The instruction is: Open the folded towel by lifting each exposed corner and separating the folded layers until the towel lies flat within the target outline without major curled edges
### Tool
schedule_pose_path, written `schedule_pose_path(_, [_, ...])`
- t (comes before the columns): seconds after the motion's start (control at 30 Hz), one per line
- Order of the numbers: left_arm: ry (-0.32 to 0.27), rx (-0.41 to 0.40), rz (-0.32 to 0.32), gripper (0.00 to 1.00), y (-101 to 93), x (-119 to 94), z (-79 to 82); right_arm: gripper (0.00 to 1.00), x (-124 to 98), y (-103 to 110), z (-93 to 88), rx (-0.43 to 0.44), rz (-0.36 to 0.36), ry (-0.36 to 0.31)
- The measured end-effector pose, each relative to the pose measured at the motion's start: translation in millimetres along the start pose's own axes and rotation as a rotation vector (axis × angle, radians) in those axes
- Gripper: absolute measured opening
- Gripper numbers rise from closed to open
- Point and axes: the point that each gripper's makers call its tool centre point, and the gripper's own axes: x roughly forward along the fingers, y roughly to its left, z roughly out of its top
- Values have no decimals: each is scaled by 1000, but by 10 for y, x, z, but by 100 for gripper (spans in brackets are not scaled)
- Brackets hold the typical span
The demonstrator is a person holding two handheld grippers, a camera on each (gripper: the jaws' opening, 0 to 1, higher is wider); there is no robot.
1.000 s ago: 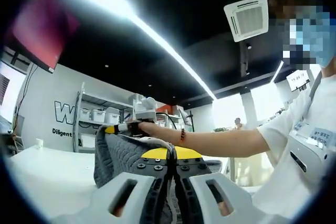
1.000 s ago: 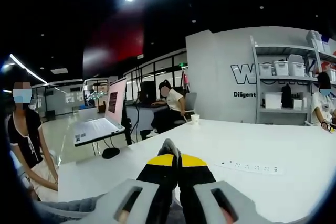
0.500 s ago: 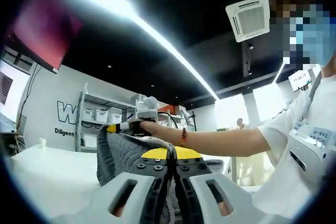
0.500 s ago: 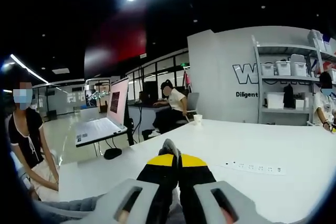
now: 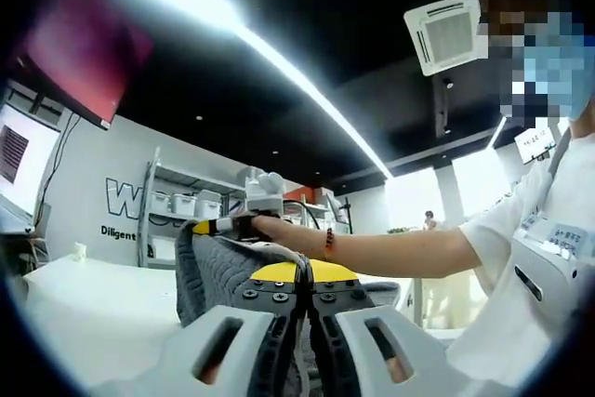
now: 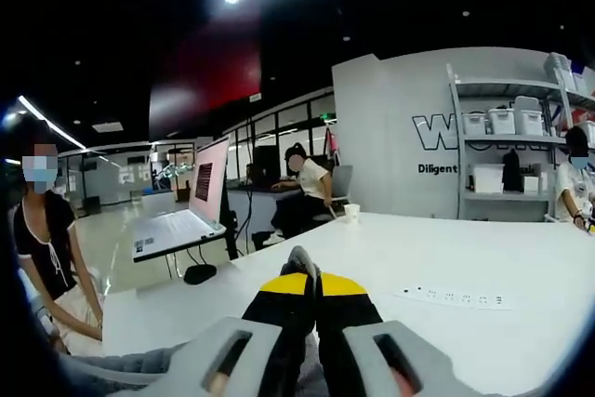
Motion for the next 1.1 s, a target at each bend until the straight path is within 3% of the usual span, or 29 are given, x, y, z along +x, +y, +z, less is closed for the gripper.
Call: schedule_pose_path(1.1, [38, 3, 50, 0, 163, -180, -166, 0, 143, 83, -299, -6, 2, 47])
